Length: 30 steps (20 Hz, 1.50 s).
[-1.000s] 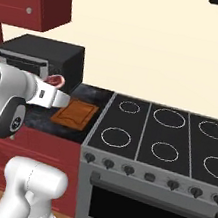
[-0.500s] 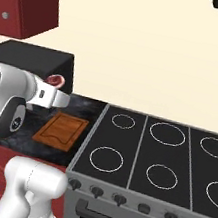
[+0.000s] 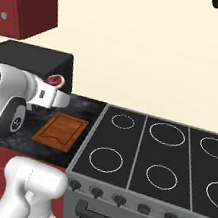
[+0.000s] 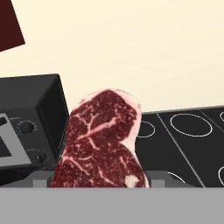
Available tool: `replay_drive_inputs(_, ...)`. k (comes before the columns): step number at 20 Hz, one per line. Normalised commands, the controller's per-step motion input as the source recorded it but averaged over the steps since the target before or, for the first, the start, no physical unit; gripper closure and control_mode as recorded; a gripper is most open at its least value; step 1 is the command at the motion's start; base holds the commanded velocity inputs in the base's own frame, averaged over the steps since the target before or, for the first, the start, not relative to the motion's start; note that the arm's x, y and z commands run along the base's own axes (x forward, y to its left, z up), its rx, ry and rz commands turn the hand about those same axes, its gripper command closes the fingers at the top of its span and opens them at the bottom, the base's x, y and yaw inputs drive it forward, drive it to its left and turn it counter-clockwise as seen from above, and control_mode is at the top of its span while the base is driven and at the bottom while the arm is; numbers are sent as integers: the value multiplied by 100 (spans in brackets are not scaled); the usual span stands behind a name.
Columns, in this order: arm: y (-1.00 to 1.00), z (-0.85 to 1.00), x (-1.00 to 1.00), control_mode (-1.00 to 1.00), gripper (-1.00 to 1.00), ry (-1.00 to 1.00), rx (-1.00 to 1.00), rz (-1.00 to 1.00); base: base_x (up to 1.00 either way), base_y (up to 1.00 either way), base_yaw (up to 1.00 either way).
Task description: Retrieve the steak from the fridge and place it on the cutting board.
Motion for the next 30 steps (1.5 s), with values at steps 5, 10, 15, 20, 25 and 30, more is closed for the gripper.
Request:
replay_drive_inputs(5, 0, 0, 0, 100, 100, 0, 0, 0, 46, 0, -1)
replay_drive_inputs(10, 0, 0, 17, -100, 100, 3, 0, 0, 5, 0, 0)
replay_drive_inputs(15, 2, -15, 21, -100, 100, 21, 0, 0, 0, 0, 0)
replay_drive_inputs(20, 13, -22, 25, -100, 100, 22, 0, 0, 0, 0, 0)
replay_drive_inputs(25, 25, -39, 16, -100, 100, 10, 0, 0, 0, 0, 0)
replay_drive_inputs(30, 17, -48, 12, -100, 100, 1, 0, 0, 0, 0, 0)
